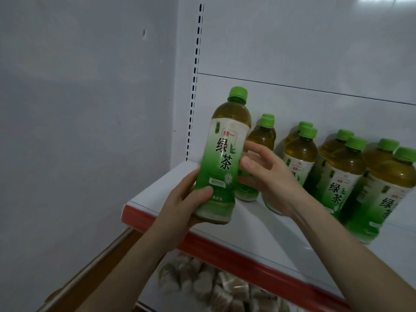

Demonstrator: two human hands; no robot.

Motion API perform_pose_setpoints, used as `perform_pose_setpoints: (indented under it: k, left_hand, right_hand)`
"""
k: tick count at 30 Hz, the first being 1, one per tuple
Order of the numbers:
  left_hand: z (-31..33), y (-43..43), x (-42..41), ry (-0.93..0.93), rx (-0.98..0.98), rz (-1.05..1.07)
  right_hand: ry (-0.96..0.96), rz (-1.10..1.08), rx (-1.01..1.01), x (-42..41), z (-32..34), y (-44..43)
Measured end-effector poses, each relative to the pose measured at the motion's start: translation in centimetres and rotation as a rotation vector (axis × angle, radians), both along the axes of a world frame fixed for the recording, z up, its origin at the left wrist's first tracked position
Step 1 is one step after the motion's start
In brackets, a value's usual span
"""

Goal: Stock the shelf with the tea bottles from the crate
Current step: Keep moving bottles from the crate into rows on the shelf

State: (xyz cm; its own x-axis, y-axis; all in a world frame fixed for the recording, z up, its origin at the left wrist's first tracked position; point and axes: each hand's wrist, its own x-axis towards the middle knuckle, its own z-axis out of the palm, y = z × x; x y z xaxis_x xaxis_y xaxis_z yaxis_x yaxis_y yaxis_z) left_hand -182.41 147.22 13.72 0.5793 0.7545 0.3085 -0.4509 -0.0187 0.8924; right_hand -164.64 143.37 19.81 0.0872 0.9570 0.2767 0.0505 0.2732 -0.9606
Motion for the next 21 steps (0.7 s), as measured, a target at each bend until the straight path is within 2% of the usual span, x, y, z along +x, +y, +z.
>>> perform_pose_setpoints:
  k: [4,7,9,11,14,17,21]
  left_hand:
    - [-0.1,0.9,0.0,0.046,-0.005,-0.056]
    - [0.0,1.7,-0.4,0.108,0.102,0.061]
    - [-0.1,2.3,-0.8,0.179,0.239,0.182]
    - [-1.0,3.3,-1.5,0.338,0.420,0.399]
    - [-3.6,5.3,-3.1,0.771,0.718,0.698]
    - [-5.6,6.3,-4.2,1.096,0.909,0.735]
    - [-5.4,6.2,-4.3,1.208,0.938,0.681]
  right_hand:
    - [0.112,0.181,-0.046,-0.7,-0.4,0.9]
    - [0.135,0.122,0.005,-1.3,-0.5,1.1]
    - [0.108,0.037,0.028,-1.6,-0.8,1.4]
    - [0.024,-0.077,0.053,-1.8,-1.3,2.0]
    - [-0.073,-0.188,0.061,-2.1,-2.6,3.0]
    - [-0.103,-0.208,0.048,-2.5,-3.8,4.1]
    - [-0.107,-0.216,0.068,-2.8,-4.3,5.7]
